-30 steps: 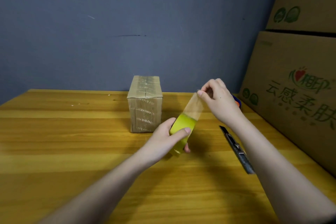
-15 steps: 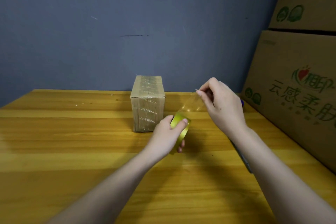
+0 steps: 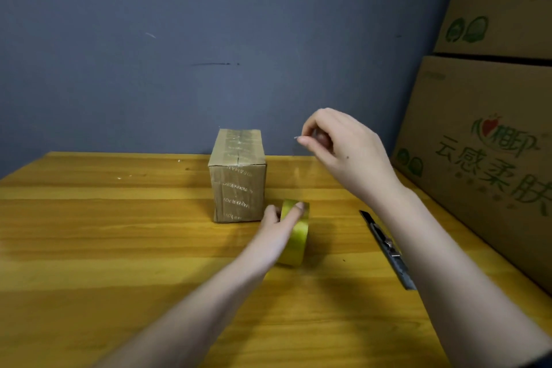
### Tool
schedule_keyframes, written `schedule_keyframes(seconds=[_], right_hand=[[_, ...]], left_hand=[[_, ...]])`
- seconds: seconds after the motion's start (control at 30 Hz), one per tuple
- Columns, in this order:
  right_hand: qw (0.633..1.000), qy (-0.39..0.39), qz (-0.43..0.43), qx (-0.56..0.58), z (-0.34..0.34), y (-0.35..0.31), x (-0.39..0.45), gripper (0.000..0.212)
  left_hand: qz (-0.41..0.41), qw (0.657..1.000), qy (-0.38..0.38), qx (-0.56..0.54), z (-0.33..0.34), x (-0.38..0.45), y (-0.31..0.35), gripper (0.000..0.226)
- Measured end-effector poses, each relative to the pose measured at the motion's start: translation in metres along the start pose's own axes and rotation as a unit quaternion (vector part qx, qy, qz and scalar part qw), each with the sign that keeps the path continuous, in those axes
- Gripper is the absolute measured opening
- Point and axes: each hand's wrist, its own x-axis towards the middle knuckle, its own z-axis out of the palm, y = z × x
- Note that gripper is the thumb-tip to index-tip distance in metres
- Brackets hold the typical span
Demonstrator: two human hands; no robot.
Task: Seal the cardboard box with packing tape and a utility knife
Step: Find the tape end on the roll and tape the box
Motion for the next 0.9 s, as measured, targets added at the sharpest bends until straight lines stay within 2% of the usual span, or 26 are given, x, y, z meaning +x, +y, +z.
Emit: schedule_keyframes(seconds=[0.07,0.17,0.23,0.3,0.33,0.43,0.53,0.7,0.83,0.9], right_hand=[[0.999,-0.024,0.010,0.025,0.003,0.004,0.003,0.013],[0.998,-0.043,0.018,0.053,0.002,0.010,0.007,0.012],[0.995,-0.060,0.023,0.070,0.001,0.014,0.010,0.011],[0.994,-0.072,0.021,0.084,0.001,0.015,0.013,0.010],[0.993,-0.076,0.018,0.088,0.002,0.016,0.014,0.010],[0.992,-0.079,0.012,0.099,0.005,0.020,0.017,0.009],[0.991,-0.077,0.015,0.111,0.010,0.022,0.018,0.008],[0.986,-0.062,0.031,0.154,0.020,0.027,0.019,0.011],[0.975,-0.068,0.080,0.195,0.026,0.031,0.020,0.024],[0.968,-0.062,0.104,0.221,0.029,0.034,0.018,0.022]], left_hand=[[0.008,0.996,0.006,0.092,-0.011,0.005,-0.004,0.040],[0.103,0.960,0.083,0.247,-0.032,0.009,0.002,0.040],[0.220,0.941,0.131,0.220,-0.042,0.012,0.016,0.031],[0.310,0.936,0.117,0.117,-0.047,0.017,0.035,0.023],[0.328,0.937,0.093,0.075,-0.047,0.020,0.045,0.024],[0.336,0.941,0.033,0.015,-0.045,0.032,0.065,0.022],[0.341,0.940,0.014,0.013,-0.045,0.040,0.068,0.017],[0.346,0.937,0.042,0.015,-0.044,0.044,0.068,0.017],[0.334,0.941,0.063,0.012,-0.046,0.046,0.070,0.012],[0.326,0.943,0.070,0.010,-0.046,0.045,0.070,0.011]])
